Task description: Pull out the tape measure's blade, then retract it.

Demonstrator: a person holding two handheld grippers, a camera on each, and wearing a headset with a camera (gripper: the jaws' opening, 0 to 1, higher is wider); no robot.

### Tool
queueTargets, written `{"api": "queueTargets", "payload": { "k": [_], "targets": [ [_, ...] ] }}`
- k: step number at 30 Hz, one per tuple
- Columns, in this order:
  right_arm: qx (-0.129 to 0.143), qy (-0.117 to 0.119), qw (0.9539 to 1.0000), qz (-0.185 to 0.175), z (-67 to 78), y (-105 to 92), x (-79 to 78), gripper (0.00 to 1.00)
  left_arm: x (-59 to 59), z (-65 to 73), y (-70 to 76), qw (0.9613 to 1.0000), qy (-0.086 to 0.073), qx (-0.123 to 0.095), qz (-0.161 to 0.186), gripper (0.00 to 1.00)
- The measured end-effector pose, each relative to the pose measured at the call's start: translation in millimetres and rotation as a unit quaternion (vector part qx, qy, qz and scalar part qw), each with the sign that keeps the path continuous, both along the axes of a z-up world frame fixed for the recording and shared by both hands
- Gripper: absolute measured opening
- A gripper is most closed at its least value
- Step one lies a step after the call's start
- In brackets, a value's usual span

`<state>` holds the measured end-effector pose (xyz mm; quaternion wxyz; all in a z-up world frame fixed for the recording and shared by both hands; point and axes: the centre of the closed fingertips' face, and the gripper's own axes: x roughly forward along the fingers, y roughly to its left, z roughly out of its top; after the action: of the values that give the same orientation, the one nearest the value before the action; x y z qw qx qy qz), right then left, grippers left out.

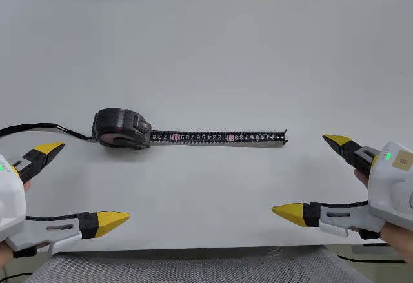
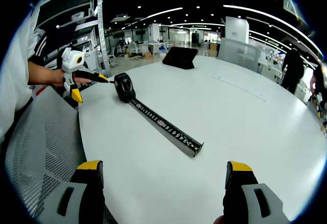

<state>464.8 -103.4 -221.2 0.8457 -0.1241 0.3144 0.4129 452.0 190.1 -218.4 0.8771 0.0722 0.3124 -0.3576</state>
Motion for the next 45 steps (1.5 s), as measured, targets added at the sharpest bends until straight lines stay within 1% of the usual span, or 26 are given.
{"api": "queueTargets", "payload": {
  "k": [7,14,17,23,38,43,45],
  "targets": [
    [-0.002,0.002,1.0,0.001,-1.6,-0.4,-1.1,0.99,-0.1,-0.5,3.1,1.0,0.002,0.0,0.004,0.99],
    [-0.001,0.002,1.0,0.0,-0.5,0.5,-2.0,0.99,1.8,1.3,4.5,1.0,0.0,-0.001,0.007,0.99],
    [-0.001,0.004,1.0,0.0,-1.6,0.5,-3.0,0.99,2.6,2.2,4.2,0.9999,0.002,-0.008,0.011,0.99],
    [0.0,0.006,1.0,0.002,-3.3,1.1,-3.7,0.99,3.6,1.8,3.2,0.9999,0.002,-0.007,0.011,0.98],
    [0.003,0.003,1.0,0.003,-0.9,2.8,-3.7,0.99,5.4,2.8,1.1,0.9999,0.004,-0.011,0.011,0.98],
    [0.003,0.003,1.0,0.005,-1.3,4.6,-2.0,0.99,8.4,1.5,-0.8,0.9999,0.006,-0.009,0.011,0.98],
    [0.003,0.002,1.0,0.006,-1.3,5.0,0.2,0.99,11.9,1.0,-1.4,0.9999,0.007,-0.009,0.012,0.98]
  ]
}}
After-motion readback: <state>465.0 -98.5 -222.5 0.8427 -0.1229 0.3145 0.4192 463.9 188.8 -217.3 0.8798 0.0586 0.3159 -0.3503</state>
